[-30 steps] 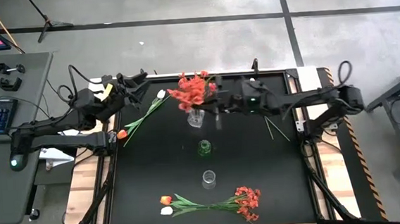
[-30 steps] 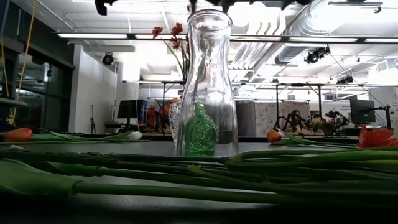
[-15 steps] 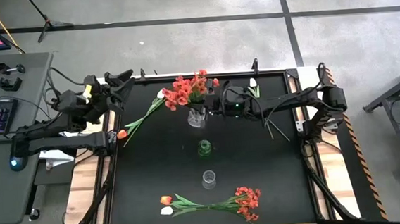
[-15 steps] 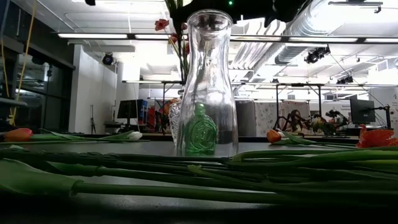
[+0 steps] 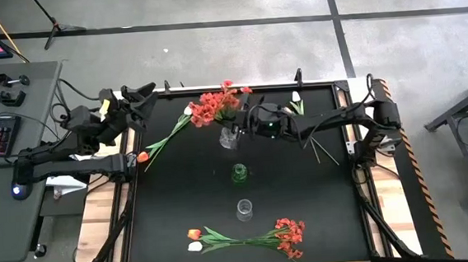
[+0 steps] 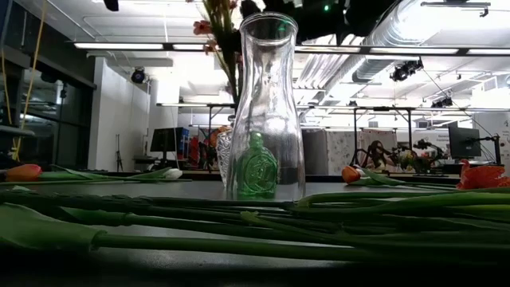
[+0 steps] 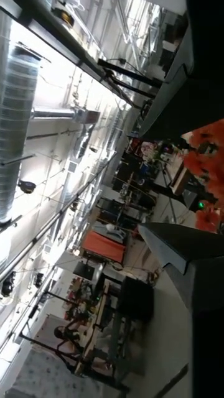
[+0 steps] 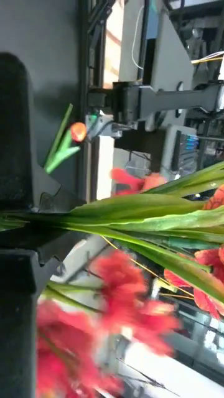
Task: Sort flowers into vase by color
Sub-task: Put the top orange flowers into the top transparent flower vase
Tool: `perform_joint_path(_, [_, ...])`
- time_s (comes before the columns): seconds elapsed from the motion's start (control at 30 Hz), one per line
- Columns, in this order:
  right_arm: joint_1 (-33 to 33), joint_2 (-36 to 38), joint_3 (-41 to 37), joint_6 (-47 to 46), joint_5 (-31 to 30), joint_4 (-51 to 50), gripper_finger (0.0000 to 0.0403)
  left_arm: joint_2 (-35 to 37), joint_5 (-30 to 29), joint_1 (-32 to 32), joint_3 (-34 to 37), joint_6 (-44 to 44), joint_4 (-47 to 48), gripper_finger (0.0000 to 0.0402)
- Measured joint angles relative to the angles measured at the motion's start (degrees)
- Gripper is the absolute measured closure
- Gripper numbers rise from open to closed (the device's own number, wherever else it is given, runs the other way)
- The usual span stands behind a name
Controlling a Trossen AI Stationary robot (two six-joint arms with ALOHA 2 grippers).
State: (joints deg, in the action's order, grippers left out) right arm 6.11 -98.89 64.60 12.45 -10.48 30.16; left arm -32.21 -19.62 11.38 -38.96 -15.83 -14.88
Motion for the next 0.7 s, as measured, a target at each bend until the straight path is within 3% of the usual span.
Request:
perform_joint_path(0.4, [0.05,-0.09,-0.02,-6.82,-3.58,-0.94,0.0394,0.0,-0.13,0.0,0.0,0.02,0.4,0.0186])
perform_joint_path(0.53, [0.17,-0.09,-0.02,-7.7,-4.57,-3.7,0.0355,0.0,-0.13,0.0,0.0,-0.05,1.33,0.0186])
perform_joint_path(0.7, [0.15,-0.09,-0.02,-7.61,-4.57,-5.26,0.0278,0.0,-0.13,0.0,0.0,-0.46,1.82,0.0186])
